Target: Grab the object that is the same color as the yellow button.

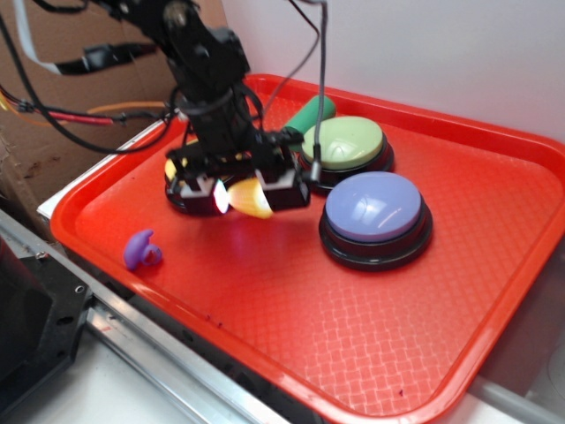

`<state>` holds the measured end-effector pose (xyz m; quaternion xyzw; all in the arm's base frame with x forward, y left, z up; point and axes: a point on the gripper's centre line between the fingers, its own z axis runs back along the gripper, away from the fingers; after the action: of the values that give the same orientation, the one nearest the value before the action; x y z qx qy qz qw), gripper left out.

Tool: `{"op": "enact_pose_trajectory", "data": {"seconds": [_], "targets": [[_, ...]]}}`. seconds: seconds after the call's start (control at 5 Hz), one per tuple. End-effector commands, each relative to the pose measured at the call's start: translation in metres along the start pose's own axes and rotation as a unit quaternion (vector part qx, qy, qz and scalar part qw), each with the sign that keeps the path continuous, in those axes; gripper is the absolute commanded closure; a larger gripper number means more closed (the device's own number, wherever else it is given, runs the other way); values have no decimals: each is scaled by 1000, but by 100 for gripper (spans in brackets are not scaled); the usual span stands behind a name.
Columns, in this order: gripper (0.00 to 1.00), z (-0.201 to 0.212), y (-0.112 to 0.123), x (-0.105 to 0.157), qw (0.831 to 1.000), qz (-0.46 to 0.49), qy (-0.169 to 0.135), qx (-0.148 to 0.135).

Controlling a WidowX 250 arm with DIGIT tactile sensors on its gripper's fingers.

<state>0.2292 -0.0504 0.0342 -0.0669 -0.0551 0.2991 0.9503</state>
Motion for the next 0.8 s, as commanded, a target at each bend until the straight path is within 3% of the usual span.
{"op": "enact_pose_trajectory", "data": {"seconds": [0.0, 0.2, 0.4, 0.6], "targets": [[100, 77, -4, 9, 993, -114, -1, 16], [100, 97, -7, 2, 986, -164, -7, 38], [100, 119, -7, -9, 972, -230, 3, 36], [100, 127, -6, -17, 963, -267, -8, 26]]}}
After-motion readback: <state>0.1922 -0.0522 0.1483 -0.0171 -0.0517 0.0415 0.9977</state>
